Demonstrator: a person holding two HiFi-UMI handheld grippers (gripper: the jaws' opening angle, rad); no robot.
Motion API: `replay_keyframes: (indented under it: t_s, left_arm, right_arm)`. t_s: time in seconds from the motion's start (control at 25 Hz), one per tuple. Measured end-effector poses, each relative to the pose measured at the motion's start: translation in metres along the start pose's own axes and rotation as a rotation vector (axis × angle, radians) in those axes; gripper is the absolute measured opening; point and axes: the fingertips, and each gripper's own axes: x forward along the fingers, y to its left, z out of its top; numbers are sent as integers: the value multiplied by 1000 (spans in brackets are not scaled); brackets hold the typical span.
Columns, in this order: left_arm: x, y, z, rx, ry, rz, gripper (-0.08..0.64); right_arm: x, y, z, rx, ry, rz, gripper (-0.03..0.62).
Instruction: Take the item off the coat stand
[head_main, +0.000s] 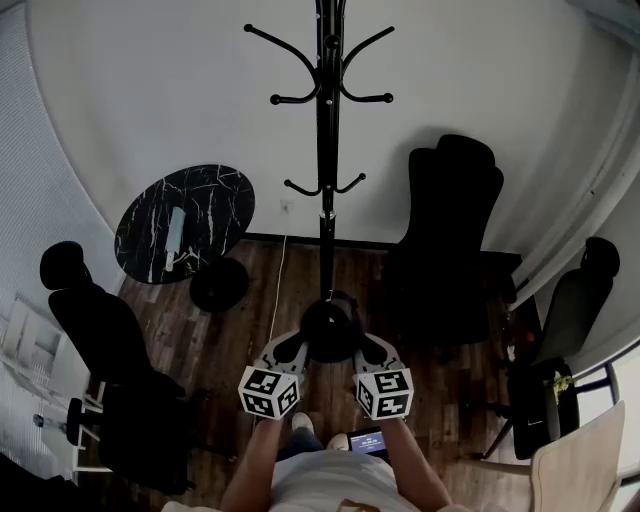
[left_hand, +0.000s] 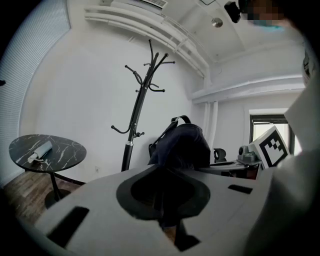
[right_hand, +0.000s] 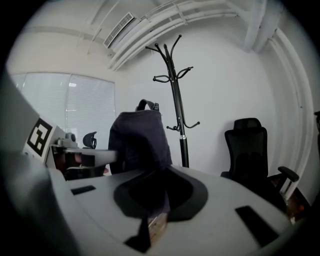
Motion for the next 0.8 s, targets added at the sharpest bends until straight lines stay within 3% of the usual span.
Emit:
replay_keyframes:
  t_s: [0.8]
  left_arm:
    - [8, 4, 8, -3, -17, -5, 31]
  right_arm:
    - [10, -7, 11, -6, -19, -20, 25]
